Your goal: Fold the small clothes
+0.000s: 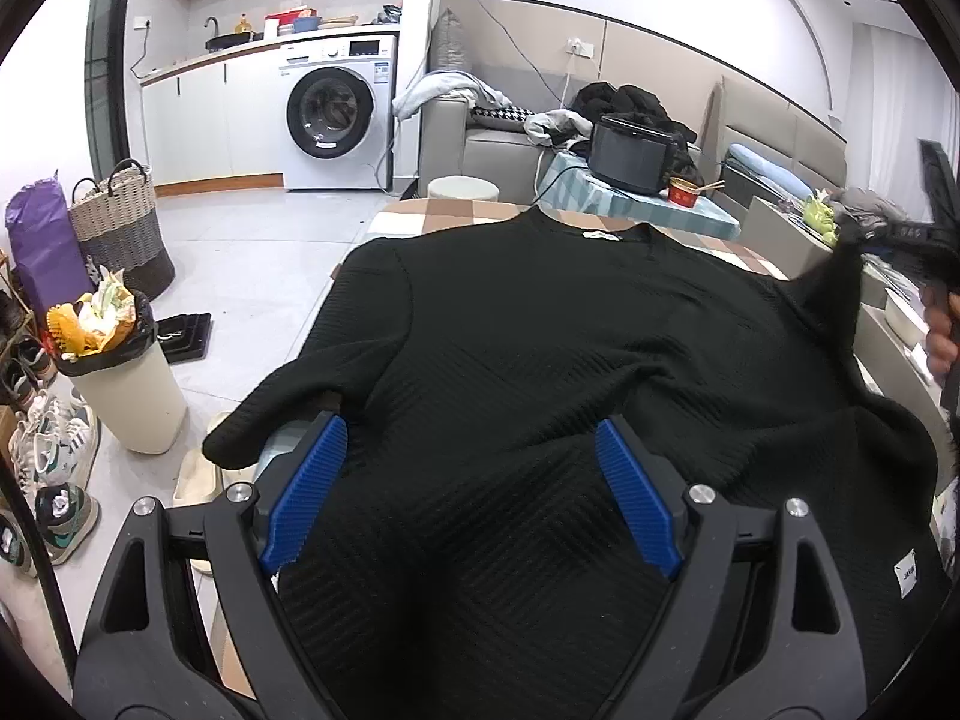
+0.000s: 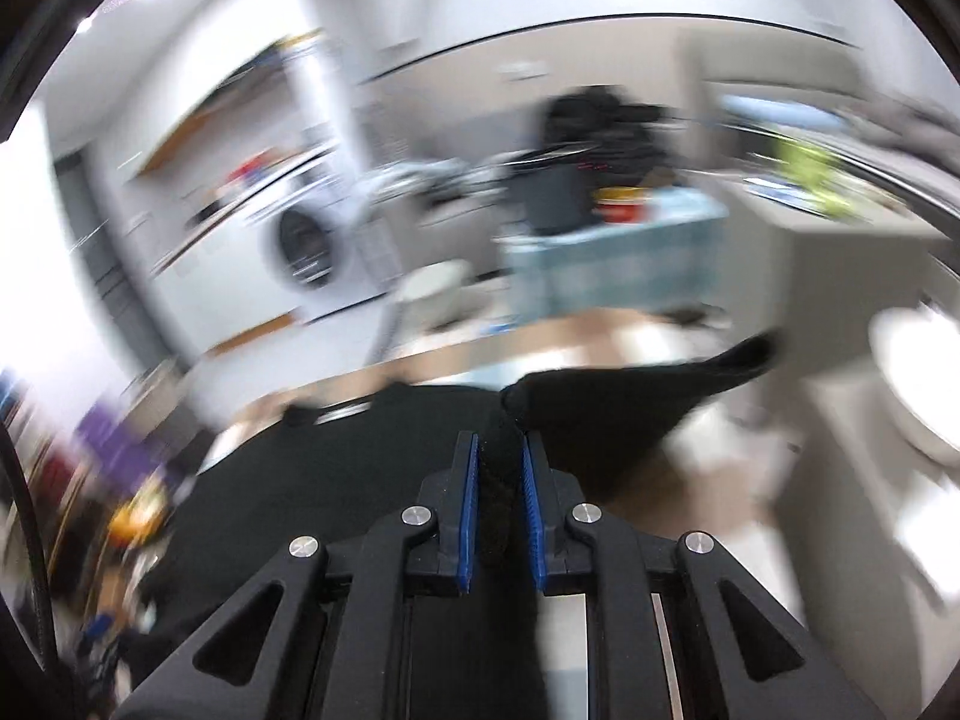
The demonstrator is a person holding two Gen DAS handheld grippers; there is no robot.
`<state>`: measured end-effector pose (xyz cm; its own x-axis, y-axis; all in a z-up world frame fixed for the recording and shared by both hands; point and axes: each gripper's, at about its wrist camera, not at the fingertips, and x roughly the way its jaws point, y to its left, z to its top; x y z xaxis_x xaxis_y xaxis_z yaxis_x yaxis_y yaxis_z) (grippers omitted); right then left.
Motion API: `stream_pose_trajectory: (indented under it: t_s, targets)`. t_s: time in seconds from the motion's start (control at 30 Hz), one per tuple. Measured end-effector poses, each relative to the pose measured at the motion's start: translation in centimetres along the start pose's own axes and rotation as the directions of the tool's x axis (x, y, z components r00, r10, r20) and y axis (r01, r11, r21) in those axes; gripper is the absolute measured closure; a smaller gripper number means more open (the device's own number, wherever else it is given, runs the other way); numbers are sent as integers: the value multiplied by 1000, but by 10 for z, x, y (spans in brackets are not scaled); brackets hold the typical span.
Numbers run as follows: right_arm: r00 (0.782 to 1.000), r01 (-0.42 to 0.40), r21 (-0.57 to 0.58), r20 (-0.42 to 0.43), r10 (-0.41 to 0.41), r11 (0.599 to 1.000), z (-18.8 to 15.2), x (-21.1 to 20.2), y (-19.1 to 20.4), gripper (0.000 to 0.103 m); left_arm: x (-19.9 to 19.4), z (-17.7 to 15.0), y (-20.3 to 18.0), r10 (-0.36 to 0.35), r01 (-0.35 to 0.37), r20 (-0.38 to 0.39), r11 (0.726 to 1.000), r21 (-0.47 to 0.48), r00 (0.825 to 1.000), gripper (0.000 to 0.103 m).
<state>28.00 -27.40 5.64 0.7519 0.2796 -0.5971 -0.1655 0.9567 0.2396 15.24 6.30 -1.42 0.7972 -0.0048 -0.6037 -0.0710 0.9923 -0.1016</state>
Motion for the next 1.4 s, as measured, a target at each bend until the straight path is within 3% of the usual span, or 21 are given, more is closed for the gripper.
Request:
stream_pose_trajectory:
  t_s: [0.1, 0.2, 0.4, 0.53, 0.6, 0.67, 0.77, 0.9, 1.0, 1.07, 1.13, 1.3, 1.4]
  targets:
    - [986, -96, -121, -150, 77, 988, -19, 34, 47, 87, -5, -2, 5, 4, -4, -1, 1000, -15, 1000, 19]
    - [946, -131, -158, -315, 76, 979, -48, 61, 66, 75, -7, -3, 13, 18, -18, -6, 999, -36, 1000, 19]
    - [942, -56, -95, -334, 22, 994, -63, 69, 50, 63, -6, -5, 43, 40, -43, -31, 993, -112, 999, 19]
    - [903, 6, -89, -427, -43, 996, -76, 92, 44, 63, -6, -10, 71, 72, -82, -55, 976, -202, 996, 19]
    - [902, 45, -61, -427, -67, 997, -78, 89, 37, 63, -4, -13, 87, 97, -112, -72, 961, -253, 993, 19]
    - [923, 30, -29, -383, -39, 999, -75, 74, 37, 61, 0, -18, 109, 147, -171, -101, 937, -303, 984, 19]
    - [949, 28, 21, -316, -20, 999, -72, 43, 26, 52, 7, -24, 139, 156, -201, -145, 900, -386, 977, 19]
    - [970, 21, 57, -244, -6, 998, -75, 9, 28, 45, 17, -29, 178, 36, -120, -166, 844, -523, 985, 19]
    - [979, 11, 106, -206, 12, 994, -82, -12, 28, 40, 29, -33, 199, -43, -79, -190, 805, -589, 981, 19]
    - [981, 5, 143, -192, 23, 990, -88, -22, 25, 40, 41, -33, 211, -101, -45, -185, 759, -650, 978, 19]
    - [982, 15, 173, -190, 19, 985, -95, -33, 21, 40, 50, -33, 218, -145, -17, -173, 718, -696, 974, 19]
    - [986, 24, 242, -167, 17, 970, -108, -46, 17, 40, 79, -28, 215, -224, 13, -179, 657, -754, 958, 19]
    - [987, 34, 272, -162, 11, 962, -115, -49, 13, 38, 96, -30, 214, -255, 17, -170, 597, -802, 952, 21]
